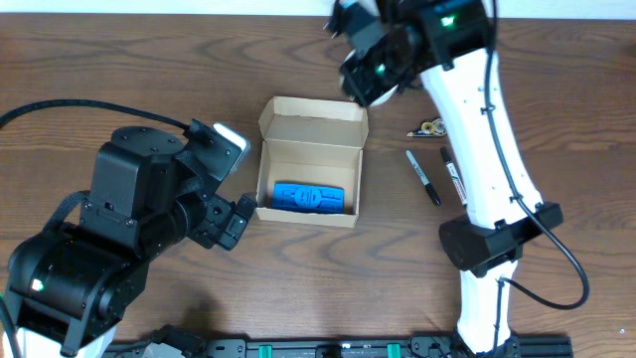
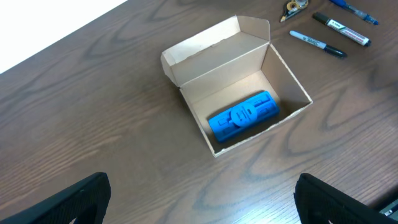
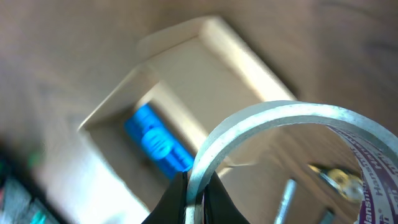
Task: Pack container
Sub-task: 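Lift the white tape roll with the right gripper toward the box, then lower the tape roll into the box beside the duster and release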
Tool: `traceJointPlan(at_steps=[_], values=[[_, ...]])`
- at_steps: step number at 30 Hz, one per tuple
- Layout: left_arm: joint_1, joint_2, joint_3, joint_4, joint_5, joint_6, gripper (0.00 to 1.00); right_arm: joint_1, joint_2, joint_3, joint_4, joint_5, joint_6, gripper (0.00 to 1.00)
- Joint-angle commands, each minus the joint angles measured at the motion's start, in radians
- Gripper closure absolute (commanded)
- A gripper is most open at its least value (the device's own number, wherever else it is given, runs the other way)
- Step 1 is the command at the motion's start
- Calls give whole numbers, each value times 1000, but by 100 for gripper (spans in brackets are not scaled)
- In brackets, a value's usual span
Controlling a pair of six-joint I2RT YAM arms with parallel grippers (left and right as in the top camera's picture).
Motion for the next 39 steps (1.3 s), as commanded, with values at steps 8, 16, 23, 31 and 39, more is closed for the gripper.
traceJointPlan(at_steps=[8,16,23,31,39], values=[[3,0,13,0,-7,-14,5,11,5,-198,-5,-486,-483,99],[3,0,13,0,-7,-14,5,-7,5,-403,2,-728,-755,99],[3,0,13,0,-7,-14,5,-6,5,-540,28,-767,-880,99],[3,0,13,0,-7,-14,5,11,6,-660,172,-672,-783,99],[3,0,13,0,-7,-14,5,42,7,-732,275,-611,-760,99]])
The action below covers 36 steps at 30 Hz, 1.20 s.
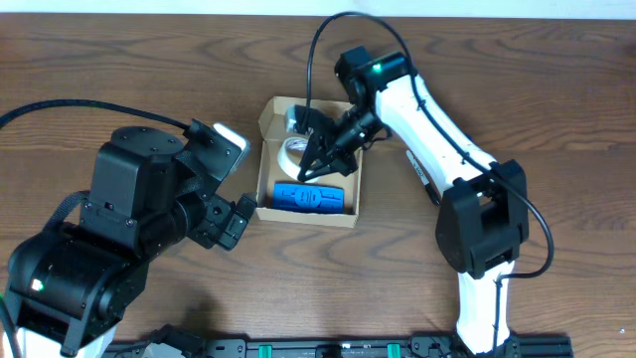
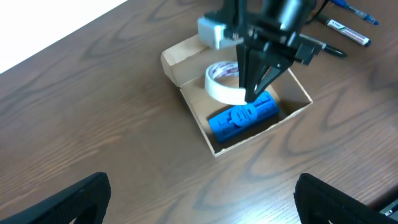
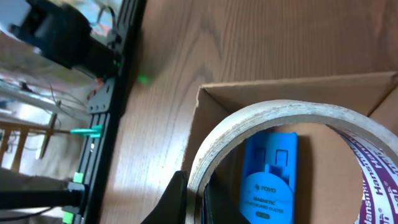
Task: Pack container
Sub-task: 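Lower the tape roll into the box beside the duster and release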
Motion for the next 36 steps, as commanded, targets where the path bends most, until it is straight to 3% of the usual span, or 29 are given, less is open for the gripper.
traceJointPlan(at_steps=[1,32,34,36], values=[[3,0,13,0,-7,-14,5,17,7,-18,16,30,16,99],[3,0,13,0,-7,-14,5,104,127,-21,179,204,106,99],[3,0,13,0,-7,-14,5,105,127,-21,181,204,106,92],[3,0,13,0,-7,-14,5,105,127,-21,183,204,111,79]])
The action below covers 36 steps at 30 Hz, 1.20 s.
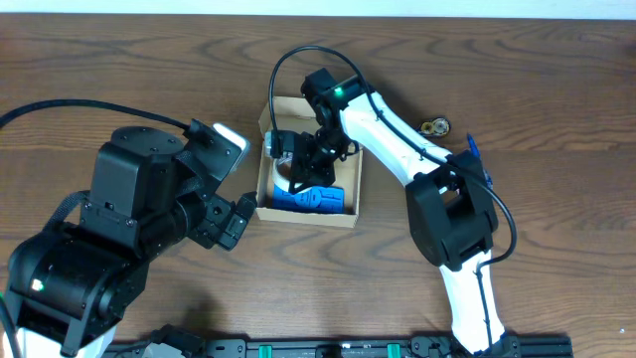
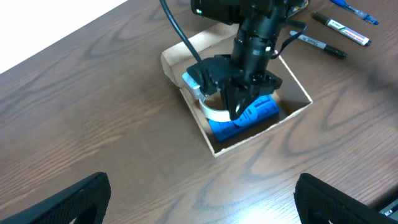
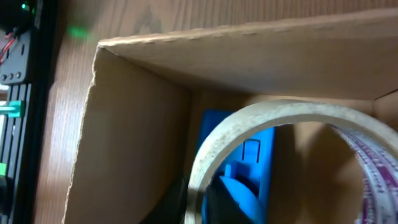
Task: Pack container
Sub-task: 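Lower the tape roll into the box beside the duster and release, then withdraw the right gripper and move it to the correction tape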
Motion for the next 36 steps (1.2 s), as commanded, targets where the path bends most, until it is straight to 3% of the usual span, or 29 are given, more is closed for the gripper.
traceJointPlan(at_steps=[1,5,13,21,29,36], values=[[3,0,13,0,-7,-14,5,12,9,-3,6,-6,18,74],[3,0,13,0,-7,-14,5,12,9,-3,8,-6,18,64],[3,0,13,0,-7,-14,5,12,6,10,-2,-8,79,64],[3,0,13,-1,-7,-14,5,0,-42,186,-187,10,113,65],[3,0,13,0,-7,-14,5,-14,-89,319,-270,243,392,63],[3,0,13,0,-7,-14,5,-67,-154,320,-285,263,580,64]])
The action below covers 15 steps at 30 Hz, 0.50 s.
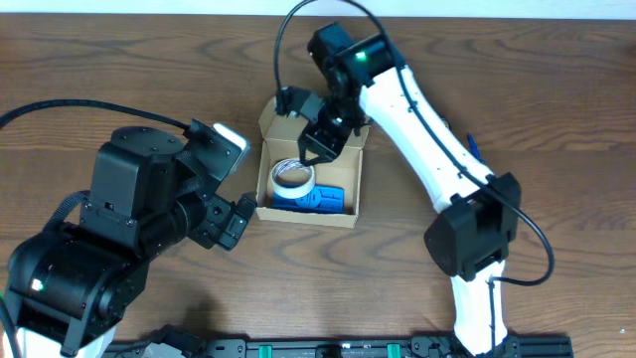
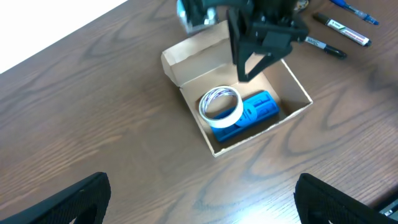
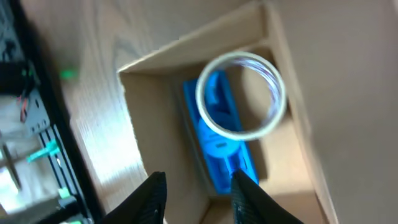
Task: Pack container
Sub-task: 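Withdraw the right gripper and move it to the correction tape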
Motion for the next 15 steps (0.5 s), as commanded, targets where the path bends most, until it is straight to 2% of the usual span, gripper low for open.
traceJointPlan(at_steps=[1,8,15], values=[[3,0,13,0,-7,-14,5,-48,-65,17,-5,33,161,65],[3,0,13,0,-7,-14,5,-188,-180,16,-38,223,269,65],[3,0,13,0,-7,-14,5,-341,-218,14,-42,365,396,62]])
